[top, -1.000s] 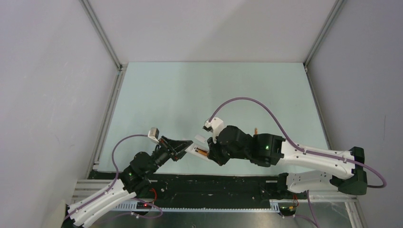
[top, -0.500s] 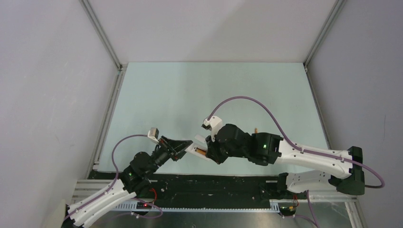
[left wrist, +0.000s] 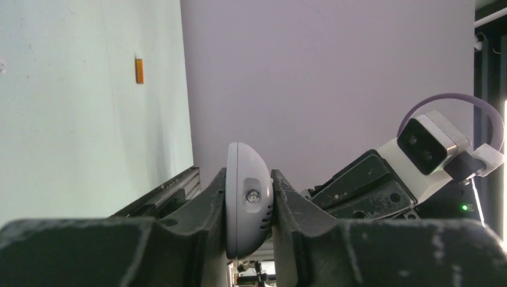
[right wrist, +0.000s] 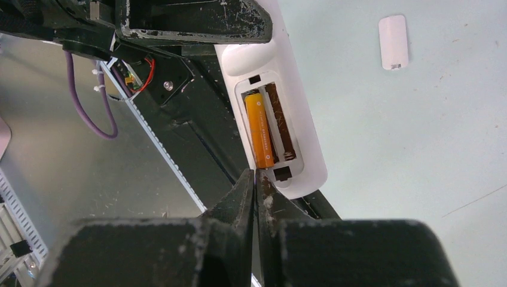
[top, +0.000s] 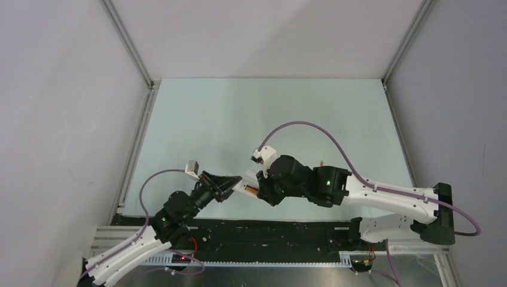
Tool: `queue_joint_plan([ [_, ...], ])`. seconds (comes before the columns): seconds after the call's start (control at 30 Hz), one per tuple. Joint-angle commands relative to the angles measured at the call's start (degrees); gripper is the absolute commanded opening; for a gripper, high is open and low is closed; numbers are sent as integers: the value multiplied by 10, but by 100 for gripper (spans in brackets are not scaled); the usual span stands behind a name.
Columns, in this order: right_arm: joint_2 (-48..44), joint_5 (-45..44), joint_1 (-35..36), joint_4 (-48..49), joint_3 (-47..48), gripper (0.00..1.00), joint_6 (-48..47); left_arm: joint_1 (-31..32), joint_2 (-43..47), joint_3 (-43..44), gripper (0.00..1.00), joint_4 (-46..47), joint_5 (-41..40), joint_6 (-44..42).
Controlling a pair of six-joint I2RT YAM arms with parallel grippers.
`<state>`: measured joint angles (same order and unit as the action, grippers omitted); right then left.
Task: Load the batteries into the remote control
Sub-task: Load the battery into the remote control.
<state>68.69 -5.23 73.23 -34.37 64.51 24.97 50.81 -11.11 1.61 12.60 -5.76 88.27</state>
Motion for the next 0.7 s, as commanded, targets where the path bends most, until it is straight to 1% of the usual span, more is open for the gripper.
queue_joint_plan([
  [0.0,9,5,-3,23,0,7,-6,-3,13,5,0,36,0,-9],
  [0.2,6,3,-8,24,0,7,-7,-3,19,9,0,37,0,-27],
  [0.67,29,37,-19,40,0,7,-10,-3,24,46,0,36,15,-130],
])
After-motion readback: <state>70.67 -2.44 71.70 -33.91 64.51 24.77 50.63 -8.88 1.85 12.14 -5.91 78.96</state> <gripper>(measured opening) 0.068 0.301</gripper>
